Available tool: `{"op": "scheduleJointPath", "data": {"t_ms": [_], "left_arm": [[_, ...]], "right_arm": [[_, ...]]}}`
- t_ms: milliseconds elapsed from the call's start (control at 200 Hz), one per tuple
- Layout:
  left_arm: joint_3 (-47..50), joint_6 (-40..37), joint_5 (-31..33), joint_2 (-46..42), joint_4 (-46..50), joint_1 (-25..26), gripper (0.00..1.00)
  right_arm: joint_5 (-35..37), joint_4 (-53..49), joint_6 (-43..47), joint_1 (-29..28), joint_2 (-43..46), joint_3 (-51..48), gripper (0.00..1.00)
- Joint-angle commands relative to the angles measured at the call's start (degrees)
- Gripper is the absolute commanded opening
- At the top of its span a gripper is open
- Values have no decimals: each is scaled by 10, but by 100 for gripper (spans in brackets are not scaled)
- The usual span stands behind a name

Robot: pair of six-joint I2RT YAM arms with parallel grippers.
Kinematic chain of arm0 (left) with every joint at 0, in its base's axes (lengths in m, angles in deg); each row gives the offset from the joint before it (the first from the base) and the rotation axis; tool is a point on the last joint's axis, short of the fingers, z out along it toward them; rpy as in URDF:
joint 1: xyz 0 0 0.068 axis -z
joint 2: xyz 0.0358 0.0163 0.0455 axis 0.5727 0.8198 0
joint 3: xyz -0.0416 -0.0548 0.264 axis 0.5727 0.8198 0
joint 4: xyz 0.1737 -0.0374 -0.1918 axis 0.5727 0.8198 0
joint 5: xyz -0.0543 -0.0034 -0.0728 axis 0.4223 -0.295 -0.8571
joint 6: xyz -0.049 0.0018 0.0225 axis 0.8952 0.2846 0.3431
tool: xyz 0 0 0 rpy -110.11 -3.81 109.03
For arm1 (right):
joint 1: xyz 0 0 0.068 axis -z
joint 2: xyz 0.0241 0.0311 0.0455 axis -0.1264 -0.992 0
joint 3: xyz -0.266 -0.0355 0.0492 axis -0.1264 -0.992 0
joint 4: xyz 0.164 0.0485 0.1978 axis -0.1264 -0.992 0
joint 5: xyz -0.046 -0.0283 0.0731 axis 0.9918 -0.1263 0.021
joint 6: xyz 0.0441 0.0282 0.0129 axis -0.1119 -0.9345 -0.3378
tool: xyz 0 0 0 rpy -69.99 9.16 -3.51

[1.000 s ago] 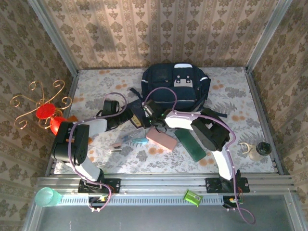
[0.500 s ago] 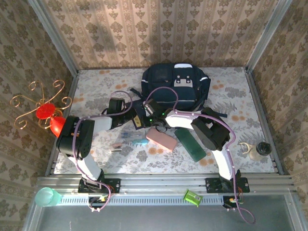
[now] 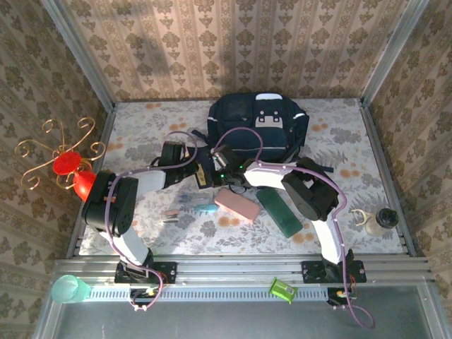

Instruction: Pack books, pencil case, and school supplies into a backpack

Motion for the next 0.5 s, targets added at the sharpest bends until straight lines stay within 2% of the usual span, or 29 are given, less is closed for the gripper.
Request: {"op": "scheduleJointPath", "data": {"t_ms": [0,205,235,310,410,495], "left_arm": [[-19,-48,12,-48,17,-8,0],[-27,-88,-29,-145,-10,-32,0],[-29,-89,-40,-161,-10,-34,0],[-38,-87,-84,-196,-12,-34,0],[-45,-62,-146,-245,-14,-27,0],[-52,-52,-174,-285,-6,-11,0]], "right_arm": [[-25,-18,17,19,72,-20,34],[-72,-62,55,71,198,-47,53],[-91,-68,55,84,214,-50,60],[-134,-78,54,107,241,-54,71],[-192,-92,54,130,264,-49,85],[-240,-87,48,145,276,-46,96]]}}
